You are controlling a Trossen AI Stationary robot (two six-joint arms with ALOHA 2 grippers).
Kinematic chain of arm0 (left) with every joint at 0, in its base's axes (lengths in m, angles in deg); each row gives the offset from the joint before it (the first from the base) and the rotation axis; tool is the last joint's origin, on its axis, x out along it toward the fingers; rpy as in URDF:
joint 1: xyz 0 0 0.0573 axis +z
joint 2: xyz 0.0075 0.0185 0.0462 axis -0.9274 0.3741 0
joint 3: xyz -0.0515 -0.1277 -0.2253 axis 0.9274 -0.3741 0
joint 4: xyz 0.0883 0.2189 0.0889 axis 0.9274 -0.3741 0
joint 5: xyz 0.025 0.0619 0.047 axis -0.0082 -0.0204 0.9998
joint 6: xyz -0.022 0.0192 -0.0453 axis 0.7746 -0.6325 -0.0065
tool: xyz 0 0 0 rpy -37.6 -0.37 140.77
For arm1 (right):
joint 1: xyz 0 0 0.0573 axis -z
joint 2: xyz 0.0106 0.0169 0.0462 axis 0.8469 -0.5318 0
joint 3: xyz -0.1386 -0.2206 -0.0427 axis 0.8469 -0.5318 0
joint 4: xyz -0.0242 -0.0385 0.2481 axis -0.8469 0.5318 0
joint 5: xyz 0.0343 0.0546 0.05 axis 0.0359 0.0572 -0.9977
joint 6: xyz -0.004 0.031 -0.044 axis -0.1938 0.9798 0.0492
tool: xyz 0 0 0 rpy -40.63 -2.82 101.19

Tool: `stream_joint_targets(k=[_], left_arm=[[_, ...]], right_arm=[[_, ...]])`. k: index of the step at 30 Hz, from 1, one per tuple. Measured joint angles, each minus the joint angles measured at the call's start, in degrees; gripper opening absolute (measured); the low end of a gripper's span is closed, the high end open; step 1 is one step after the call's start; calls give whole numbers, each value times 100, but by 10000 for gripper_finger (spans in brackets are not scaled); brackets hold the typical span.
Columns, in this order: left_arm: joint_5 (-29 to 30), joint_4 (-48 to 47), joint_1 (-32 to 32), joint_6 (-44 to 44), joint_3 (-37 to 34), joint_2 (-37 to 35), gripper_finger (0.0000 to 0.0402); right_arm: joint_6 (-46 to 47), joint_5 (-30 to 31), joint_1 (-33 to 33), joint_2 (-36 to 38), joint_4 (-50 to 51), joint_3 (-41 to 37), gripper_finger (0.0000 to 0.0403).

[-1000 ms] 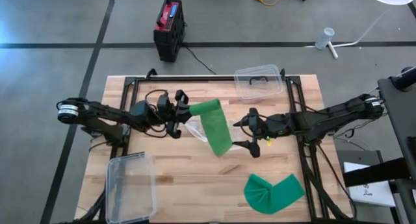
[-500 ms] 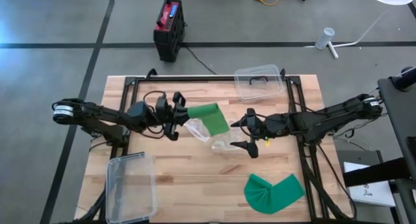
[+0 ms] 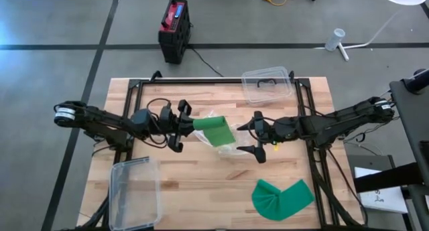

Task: Roll bandage
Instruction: Roll the green bandage

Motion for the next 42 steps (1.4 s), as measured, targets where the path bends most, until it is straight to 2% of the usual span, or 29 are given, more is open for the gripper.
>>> stream_joint_targets(k=[10,20,27,32,37,42], left_arm=[[317,0,-380,-306,0,-104,2],[314,-99,-578,-429,0,-290,2],[319,-207,-578,-413,9,-402,2],[322,-324,-578,-409,55,-438,2],[462,-493,-586,-407,55,-531,2],[472,-623,-587,-405,55,-708,2]], right_arm=[[-218,-28,0,-97,-860,0,362],[-245,-168,28,-954,-2291,34,362],[-504,-155,28,-1455,-2038,692,362],[-758,-113,42,-1916,-1191,1399,356],[-832,-101,39,-2243,-353,2013,305],[-987,-101,42,-2450,-159,2249,210]])
